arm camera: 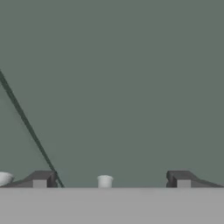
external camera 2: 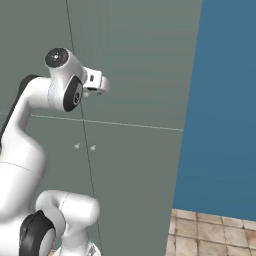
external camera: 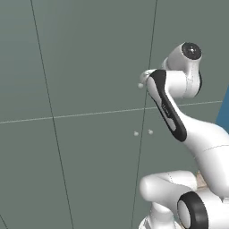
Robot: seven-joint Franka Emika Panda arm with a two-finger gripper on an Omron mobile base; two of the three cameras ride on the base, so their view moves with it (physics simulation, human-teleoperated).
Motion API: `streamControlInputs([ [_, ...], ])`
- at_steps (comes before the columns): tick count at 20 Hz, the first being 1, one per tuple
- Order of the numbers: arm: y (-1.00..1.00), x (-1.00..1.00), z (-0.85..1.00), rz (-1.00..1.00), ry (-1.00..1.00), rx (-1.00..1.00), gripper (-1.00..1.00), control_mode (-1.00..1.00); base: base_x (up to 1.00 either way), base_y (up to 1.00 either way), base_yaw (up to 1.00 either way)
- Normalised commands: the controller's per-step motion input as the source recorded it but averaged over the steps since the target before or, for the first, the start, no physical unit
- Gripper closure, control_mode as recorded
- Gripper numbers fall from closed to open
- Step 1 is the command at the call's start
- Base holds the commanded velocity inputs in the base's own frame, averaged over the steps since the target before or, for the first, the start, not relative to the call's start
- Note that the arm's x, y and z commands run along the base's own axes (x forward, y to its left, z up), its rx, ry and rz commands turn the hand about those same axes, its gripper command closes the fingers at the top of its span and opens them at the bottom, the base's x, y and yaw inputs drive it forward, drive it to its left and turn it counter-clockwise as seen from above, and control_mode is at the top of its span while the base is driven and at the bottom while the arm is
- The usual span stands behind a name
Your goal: Open the cabinet and setup a tea strainer by placing it in the bowl upright.
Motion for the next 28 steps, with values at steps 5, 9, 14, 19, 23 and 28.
streamControlInputs([
  [5,0.0,0.13,-0.09,0.0,0.07,0.0,-1.0,-1.0,0.0,0.0,0.0],
  [9,0.0,0.09,-0.18,0.0,0.2,0.0,-1.0,-1.0,0.0,0.0,0.0],
  [14,0.0,0.01,-0.16,0.0,0.15,0.0,-1.0,-1.0,0.0,0.0,0.0],
  [19,0.0,0.0,-0.07,0.0,0.01,0.0,-1.0,-1.0,0.0,0.0,0.0],
  [23,0.0,0.0,0.0,0.0,0.0,0.0,-1.0,-1.0,0.0,0.0,0.0],
  [28,0.03,0.0,0.0,0.0,0.0,0.0,-1.0,-1.0,0.0,0.0,0.0],
])
